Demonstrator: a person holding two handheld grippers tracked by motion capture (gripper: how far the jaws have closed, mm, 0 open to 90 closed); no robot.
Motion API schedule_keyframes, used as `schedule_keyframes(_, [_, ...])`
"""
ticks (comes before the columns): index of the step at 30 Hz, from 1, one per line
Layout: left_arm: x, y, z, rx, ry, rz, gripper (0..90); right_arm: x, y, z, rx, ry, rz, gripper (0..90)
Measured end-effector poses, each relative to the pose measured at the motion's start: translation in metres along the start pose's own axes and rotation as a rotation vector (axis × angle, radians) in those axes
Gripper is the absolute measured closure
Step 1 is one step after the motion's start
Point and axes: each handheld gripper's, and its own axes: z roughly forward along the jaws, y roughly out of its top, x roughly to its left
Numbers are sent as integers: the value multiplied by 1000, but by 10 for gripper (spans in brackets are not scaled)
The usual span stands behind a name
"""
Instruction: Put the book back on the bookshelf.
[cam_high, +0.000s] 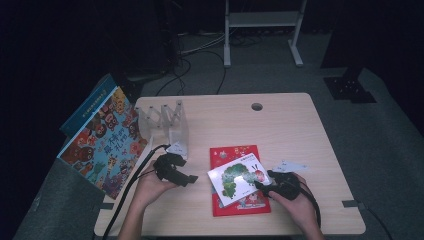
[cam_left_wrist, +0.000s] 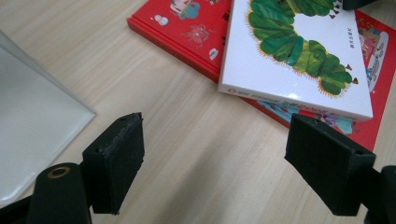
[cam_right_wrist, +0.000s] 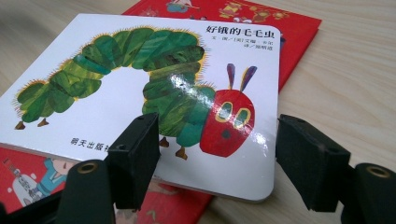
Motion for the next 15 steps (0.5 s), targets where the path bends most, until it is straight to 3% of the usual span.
schedule_keyframes(8, [-2,-4,18,5,-34,-23,179,13,11,15,3,26,-36,301])
schedule_keyframes(15, [1,-5,30,13,-57,-35,175,15,23,29,5,32,-66,299])
